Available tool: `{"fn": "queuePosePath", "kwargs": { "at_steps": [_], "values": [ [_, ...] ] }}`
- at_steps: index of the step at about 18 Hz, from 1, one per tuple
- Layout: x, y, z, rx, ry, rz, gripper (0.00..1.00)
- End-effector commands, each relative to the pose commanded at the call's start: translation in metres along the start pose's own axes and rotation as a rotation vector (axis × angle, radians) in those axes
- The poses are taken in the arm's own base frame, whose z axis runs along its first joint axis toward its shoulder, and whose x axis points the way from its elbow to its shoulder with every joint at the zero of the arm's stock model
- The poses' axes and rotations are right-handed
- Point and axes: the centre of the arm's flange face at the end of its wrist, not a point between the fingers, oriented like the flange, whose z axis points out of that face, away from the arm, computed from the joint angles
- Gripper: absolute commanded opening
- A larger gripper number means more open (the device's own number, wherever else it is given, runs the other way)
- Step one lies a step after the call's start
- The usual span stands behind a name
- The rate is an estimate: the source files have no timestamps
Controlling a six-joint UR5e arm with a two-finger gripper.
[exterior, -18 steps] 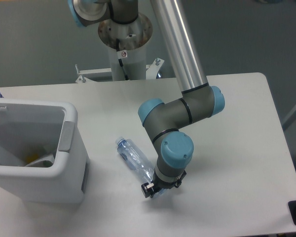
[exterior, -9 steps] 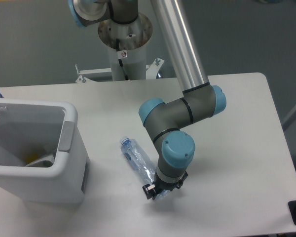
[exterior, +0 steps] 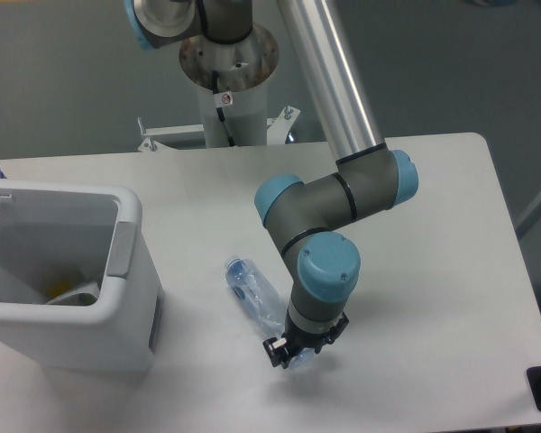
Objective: Place the trash in the trash can
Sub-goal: 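Lower the gripper to the bottle's end and close on it, then lift the bottle and carry it over the trash bin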
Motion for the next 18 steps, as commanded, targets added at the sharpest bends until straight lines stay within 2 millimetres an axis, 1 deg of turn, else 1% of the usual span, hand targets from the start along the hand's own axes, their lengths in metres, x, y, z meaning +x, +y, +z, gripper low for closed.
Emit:
{"fn": "queuePosePath", "kwargs": {
  "at_steps": [3,5,10,15,16,18],
  "values": [
    [-0.001,-0.002,-0.01,0.016,0.002,-0.001,0.55],
    [-0.001,-0.002,-0.025,0.037,0.007,-0.001,0.55],
    [-0.01,-0.011,-0.082,0.126,0.047,-0.016,0.55],
    [-0.005,-0.017,-0.133,0.209,0.087,-0.007,0.55],
    [-0.007,-0.018,-0.143,0.225,0.091,-0.008,0.55],
    [-0.005,-0.019,-0.169,0.266,0.11,-0.003,0.55]
  ]
}}
